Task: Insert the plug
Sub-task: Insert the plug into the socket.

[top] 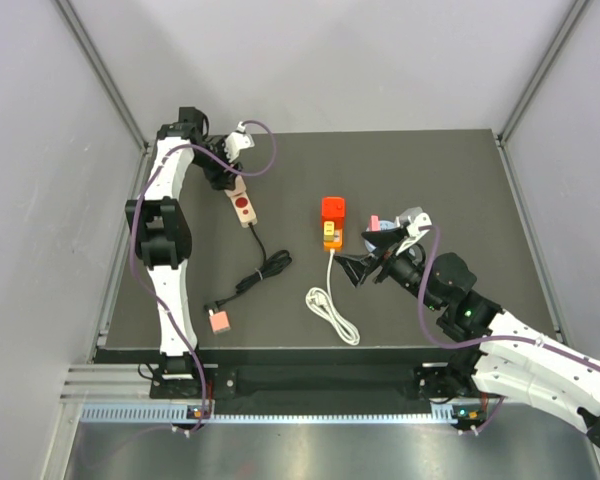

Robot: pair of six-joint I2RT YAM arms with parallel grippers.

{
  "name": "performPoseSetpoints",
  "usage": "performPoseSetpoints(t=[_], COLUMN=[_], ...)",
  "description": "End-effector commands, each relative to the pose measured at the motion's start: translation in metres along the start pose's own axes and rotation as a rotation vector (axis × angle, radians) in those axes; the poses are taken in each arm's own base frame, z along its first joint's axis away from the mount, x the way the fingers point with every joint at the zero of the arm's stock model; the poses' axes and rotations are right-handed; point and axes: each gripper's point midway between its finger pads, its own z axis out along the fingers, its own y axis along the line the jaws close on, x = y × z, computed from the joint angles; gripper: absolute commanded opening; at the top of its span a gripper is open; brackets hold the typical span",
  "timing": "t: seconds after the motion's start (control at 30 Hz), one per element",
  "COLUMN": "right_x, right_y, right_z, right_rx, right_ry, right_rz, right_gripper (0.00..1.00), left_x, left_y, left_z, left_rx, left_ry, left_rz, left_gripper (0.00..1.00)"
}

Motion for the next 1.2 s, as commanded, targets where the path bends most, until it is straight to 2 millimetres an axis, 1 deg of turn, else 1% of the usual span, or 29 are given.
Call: performPoseSetpoints(t=[0.0, 0.1, 0.23, 0.37, 0.4, 0.5, 0.57, 0.63, 0.7, 0.73, 0.8, 0.9, 1.03, 1.1, 1.13, 1.17], right_x=[-0.016, -0.015, -0.014, -0.012, -0.013, -0.011, -0.012, -0.013, -0.012, -0.013, -0.012, -0.015, -0.015, -0.015, -0.014, -0.015], right_y=[-0.002, -0.002, -0.003, -0.004, -0.004, -0.005, -0.006, -0.007, -0.006, -0.005, -0.005, -0.005, -0.005, -0.006, -0.006, -0.006], right_z=[-0.001, -0.001, -0.001, -0.002, -0.002, -0.003, -0.003, -0.003, -0.003, -0.003, -0.003, -0.003, -0.003, -0.003, -0.003, -0.003], right_rx=[0.009, 0.01, 0.014, 0.018, 0.019, 0.023, 0.025, 0.028, 0.026, 0.024, 0.025, 0.024, 0.024, 0.026, 0.027, 0.029], right_ry=[-0.063, -0.058, -0.061, -0.062, -0.066, -0.064, -0.067, -0.072, -0.071, -0.072, -0.074, -0.083, -0.081, -0.079, -0.077, -0.078], right_rz=[-0.012, -0.015, -0.015, -0.015, -0.015, -0.013, -0.016, -0.016, -0.015, -0.015, -0.016, -0.012, -0.014, -0.016, -0.019, -0.019], right_gripper=[1.0, 1.0, 1.0, 1.0, 1.0, 1.0, 1.0, 1.0, 1.0, 1.0, 0.99, 1.0, 1.0, 1.0, 1.0, 1.0], left_x=[0.012, 0.014, 0.026, 0.028, 0.028, 0.033, 0.039, 0.036, 0.035, 0.037, 0.035, 0.037, 0.038, 0.044, 0.043, 0.044], left_y=[0.002, -0.004, -0.01, -0.017, -0.015, -0.016, -0.015, -0.019, -0.015, -0.017, -0.016, -0.02, -0.024, -0.021, -0.017, -0.017], left_z=[0.02, 0.026, 0.036, 0.04, 0.039, 0.043, 0.046, 0.053, 0.05, 0.054, 0.053, 0.057, 0.063, 0.066, 0.066, 0.069], left_rx=[0.022, 0.048, 0.061, 0.084, 0.073, 0.074, 0.059, 0.041, -0.002, -0.011, -0.04, -0.048, -0.03, -0.028, -0.03, -0.011], left_ry=[0.007, 0.001, 0.041, 0.033, 0.032, 0.047, 0.062, 0.103, 0.12, 0.125, 0.129, 0.154, 0.136, 0.137, 0.125, 0.1], left_rz=[0.004, -0.015, -0.035, -0.038, -0.031, -0.036, -0.066, -0.045, -0.053, -0.055, -0.067, -0.079, -0.08, -0.085, -0.088, -0.102], left_gripper=[0.0, 0.0, 0.0, 0.0, 0.0, 0.0, 0.0, 0.0, 0.0, 0.0, 0.0, 0.0, 0.0, 0.0, 0.0, 0.0])
